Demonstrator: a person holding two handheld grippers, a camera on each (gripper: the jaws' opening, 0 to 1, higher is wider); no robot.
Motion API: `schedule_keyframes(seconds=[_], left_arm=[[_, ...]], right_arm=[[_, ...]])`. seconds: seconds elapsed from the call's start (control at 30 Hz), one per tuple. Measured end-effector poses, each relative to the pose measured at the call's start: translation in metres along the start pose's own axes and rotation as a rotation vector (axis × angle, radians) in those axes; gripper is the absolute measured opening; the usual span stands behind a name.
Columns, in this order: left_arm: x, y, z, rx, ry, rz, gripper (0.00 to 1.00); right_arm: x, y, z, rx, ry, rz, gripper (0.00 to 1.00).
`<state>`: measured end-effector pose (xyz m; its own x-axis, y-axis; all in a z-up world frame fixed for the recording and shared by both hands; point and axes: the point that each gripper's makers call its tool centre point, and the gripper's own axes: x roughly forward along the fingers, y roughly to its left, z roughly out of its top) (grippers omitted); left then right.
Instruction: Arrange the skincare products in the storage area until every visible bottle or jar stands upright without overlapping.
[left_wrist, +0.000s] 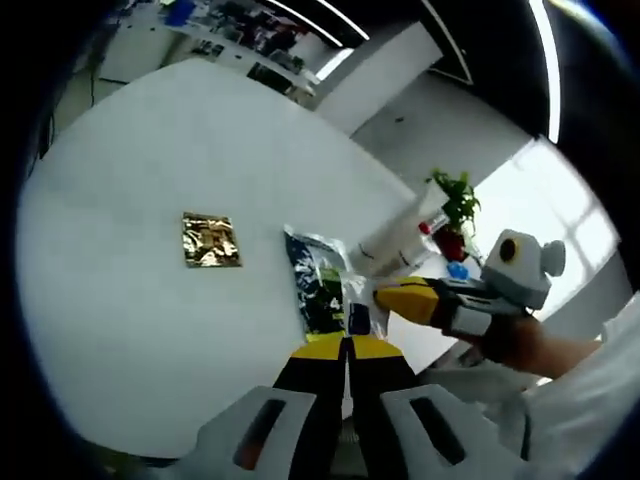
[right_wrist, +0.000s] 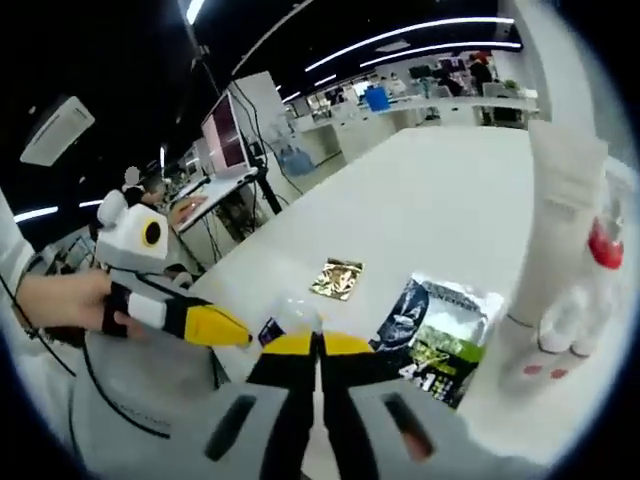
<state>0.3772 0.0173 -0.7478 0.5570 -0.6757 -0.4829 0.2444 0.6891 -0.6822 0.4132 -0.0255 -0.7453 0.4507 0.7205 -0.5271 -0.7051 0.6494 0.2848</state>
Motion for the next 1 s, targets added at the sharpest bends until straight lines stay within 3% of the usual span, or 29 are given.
schedule_keyframes(seconds=[0.13, 0.33, 0.57, 0.77, 1.0], left_arm=[[0.002, 0.015, 0.004, -0.025, -0.006, 0.03, 0.0], [0.01, 0.039, 0.006, -0.067, 0.011, 0.091, 0.0], [0.025, 0.059, -0.001, -0.051, 0.066, 0.153, 0.0], [0.032, 0.071, -0.008, -0.04, 0.1, 0.184, 0.0], [0.035, 0.081, -0.009, 0.031, 0.145, 0.227, 0.0]], right_arm=[[0.018, -0.003, 0.002, -0.015, 0.004, 0.0, 0.01], [0.045, -0.01, -0.005, -0.078, 0.062, -0.03, 0.01], [0.062, -0.019, -0.015, -0.122, 0.109, -0.054, 0.01], [0.072, -0.022, -0.024, -0.211, 0.148, -0.066, 0.01], [0.08, -0.031, -0.033, -0.315, 0.209, -0.1, 0.01]])
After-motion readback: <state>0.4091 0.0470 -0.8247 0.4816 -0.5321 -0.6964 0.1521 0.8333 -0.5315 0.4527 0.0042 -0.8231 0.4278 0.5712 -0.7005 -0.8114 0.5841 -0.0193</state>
